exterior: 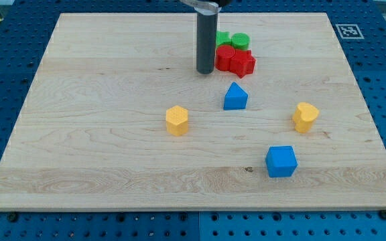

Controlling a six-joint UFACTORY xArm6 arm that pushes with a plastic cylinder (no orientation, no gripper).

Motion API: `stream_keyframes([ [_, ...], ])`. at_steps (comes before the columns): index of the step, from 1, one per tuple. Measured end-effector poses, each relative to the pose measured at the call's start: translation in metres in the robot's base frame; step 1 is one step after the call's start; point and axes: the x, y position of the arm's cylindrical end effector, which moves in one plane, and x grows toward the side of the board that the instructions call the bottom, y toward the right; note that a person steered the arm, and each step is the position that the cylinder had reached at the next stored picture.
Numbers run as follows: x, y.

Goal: Place both the red blocks at the bottom side of the green blocks

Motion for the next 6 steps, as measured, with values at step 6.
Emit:
stream_keyframes([
  [6,0.01,0.088],
])
